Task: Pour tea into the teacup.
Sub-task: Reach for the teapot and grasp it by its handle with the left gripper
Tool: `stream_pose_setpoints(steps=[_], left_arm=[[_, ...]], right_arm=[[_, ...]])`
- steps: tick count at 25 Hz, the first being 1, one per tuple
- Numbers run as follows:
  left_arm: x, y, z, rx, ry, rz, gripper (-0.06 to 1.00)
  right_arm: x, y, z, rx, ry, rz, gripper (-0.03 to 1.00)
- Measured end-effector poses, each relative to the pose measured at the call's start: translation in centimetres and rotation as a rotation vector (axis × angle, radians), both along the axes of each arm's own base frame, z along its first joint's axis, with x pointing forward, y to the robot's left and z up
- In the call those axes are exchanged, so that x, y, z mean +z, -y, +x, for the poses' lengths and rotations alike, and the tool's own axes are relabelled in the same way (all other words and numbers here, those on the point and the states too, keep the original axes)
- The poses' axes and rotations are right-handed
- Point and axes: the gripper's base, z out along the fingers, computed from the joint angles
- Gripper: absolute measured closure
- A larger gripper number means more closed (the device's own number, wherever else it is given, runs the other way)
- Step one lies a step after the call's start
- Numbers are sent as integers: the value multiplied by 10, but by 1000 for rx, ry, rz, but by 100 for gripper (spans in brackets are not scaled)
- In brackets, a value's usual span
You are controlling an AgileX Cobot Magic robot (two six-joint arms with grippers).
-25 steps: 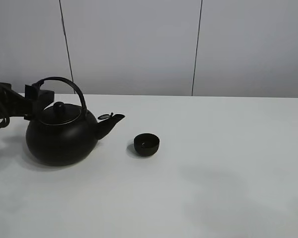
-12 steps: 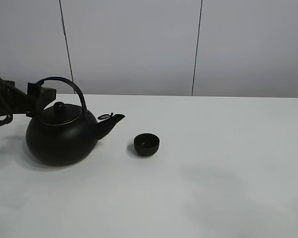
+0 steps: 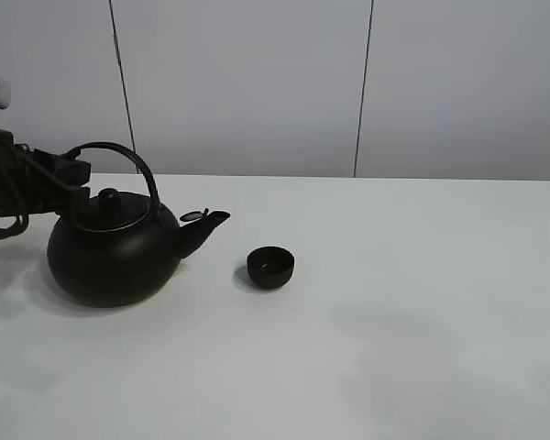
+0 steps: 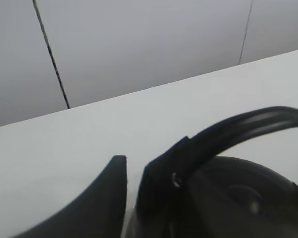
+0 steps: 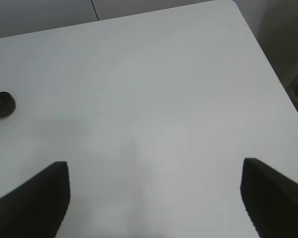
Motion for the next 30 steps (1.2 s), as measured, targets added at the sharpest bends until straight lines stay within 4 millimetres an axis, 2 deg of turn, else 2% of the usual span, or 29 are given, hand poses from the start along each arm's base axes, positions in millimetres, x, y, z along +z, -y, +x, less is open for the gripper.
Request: stream_pose_setpoints(steps=[2, 21, 30], left_arm=[[0, 1, 0, -16, 6, 15, 80], [8, 3, 0, -43, -7, 40, 80], [23, 24, 13, -106, 15, 68, 81]], right_arm=[[0, 0, 0, 0, 0, 0, 33], [0, 0, 0, 0, 1, 0, 33], [0, 0, 0, 0, 0, 0, 33]])
